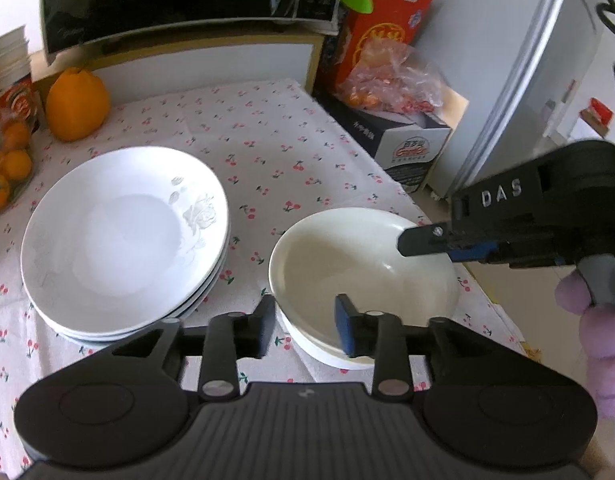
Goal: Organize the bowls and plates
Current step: 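Lower the small bowl into the white bowl and open both grippers, then grasp the nested bowls' rim with the right gripper while the left gripper grasps it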
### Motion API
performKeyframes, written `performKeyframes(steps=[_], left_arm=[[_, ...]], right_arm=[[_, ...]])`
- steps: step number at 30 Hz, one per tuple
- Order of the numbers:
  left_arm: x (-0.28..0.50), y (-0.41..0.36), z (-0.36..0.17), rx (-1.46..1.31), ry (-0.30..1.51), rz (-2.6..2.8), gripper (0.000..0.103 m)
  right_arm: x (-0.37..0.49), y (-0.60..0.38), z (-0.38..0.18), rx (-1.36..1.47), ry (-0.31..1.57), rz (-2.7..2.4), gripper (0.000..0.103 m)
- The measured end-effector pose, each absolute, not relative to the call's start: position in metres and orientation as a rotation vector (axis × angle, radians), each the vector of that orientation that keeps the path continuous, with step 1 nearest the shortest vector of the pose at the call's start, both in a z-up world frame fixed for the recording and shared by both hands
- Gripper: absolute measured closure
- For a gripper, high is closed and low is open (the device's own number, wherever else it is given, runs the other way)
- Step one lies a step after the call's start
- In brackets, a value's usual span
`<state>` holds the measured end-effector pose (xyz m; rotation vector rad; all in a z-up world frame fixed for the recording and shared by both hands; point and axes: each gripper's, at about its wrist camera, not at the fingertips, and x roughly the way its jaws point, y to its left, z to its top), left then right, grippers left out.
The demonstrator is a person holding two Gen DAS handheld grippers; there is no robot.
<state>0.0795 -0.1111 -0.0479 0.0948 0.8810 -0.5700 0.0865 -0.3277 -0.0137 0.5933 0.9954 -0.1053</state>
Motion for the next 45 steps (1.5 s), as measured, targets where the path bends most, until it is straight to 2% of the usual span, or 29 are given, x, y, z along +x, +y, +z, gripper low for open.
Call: performKeyframes(steps=[1,3,5,7,9,11,19,34,40,42,45], left_arm=[[0.078,-0.11,-0.048,0.098,0.866,-0.582,0.057],[0.075,-0.109,-0.048,0.102,0.837,-0.599,0.038],[0.071,-0.109,-0.049,0.112,0.809,-0.625,0.028],[0.069,-0.109,-0.05,0.121,0.788,-0.66,0.021],[0.067,-0.109,-0.051,0.131,0.768,-0.69,0.011],[0.063,-0.109,-0.052,0.141,0.745,-0.718,0.006],[0.055,-0.108,-0.059,0.172,0.683,-0.792,0.0],[0.052,-0.118,-0.082,0.257,0.695,-0.813,0.0],[0.059,-0.121,-0.088,0.255,0.699,-0.826,0.005],[0.059,-0.122,-0.089,0.258,0.7,-0.83,0.009],[0.06,-0.122,-0.09,0.262,0.7,-0.827,0.012]], right_arm=[[0.086,-0.329,-0.014,0.597,0.992,-0.1,0.08],[0.086,-0.331,-0.013,0.598,0.981,-0.087,0.075],[0.085,-0.331,-0.011,0.576,0.97,-0.081,0.058],[0.084,-0.329,-0.009,0.537,0.957,-0.071,0.049],[0.084,-0.326,-0.007,0.494,0.942,-0.049,0.047],[0.083,-0.324,-0.007,0.461,0.936,-0.04,0.041],[0.082,-0.322,-0.015,0.43,0.912,0.005,0.034],[0.082,-0.314,-0.037,0.408,0.958,0.033,0.034],[0.085,-0.318,-0.046,0.465,0.981,0.034,0.035],[0.086,-0.319,-0.05,0.496,0.999,0.037,0.035],[0.087,-0.319,-0.055,0.518,1.021,0.033,0.038]])
